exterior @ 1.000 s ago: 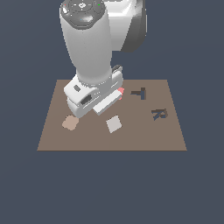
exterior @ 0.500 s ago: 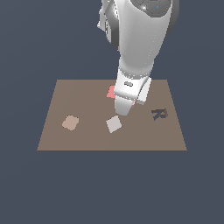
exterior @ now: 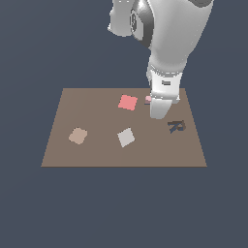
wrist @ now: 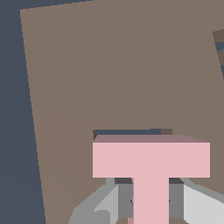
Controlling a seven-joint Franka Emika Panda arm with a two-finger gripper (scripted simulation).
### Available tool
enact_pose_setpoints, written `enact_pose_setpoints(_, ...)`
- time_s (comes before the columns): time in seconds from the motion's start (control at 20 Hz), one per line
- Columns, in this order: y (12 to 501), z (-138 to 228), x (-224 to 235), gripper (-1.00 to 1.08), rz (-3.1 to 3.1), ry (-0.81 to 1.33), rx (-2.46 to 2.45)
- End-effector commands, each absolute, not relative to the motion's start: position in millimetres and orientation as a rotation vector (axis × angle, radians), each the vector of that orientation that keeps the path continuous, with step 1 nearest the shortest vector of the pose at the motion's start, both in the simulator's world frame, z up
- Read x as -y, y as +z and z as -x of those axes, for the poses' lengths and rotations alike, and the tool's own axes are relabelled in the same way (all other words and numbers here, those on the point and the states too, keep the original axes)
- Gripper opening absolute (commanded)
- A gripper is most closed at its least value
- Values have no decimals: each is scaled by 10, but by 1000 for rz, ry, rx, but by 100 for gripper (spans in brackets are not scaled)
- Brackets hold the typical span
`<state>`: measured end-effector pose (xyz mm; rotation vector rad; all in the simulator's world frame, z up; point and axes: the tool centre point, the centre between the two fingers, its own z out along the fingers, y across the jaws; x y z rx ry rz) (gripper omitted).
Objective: Insert a designated object into the corresponding slot on a board.
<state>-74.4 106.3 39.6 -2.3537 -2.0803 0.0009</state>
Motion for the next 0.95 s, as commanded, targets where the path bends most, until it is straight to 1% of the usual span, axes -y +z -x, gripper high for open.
enact_pose_setpoints(0.0,399,764,-1081,-100,2340,1,2097)
enact_pose_setpoints(0.4,300,776,-1084,-100,2337,0,2101)
enact_pose_setpoints(0.45,300,776,-1084,100,2337,0,2101)
enact_pose_setpoints(0.9,300,776,-1084,100,2337,0,2101)
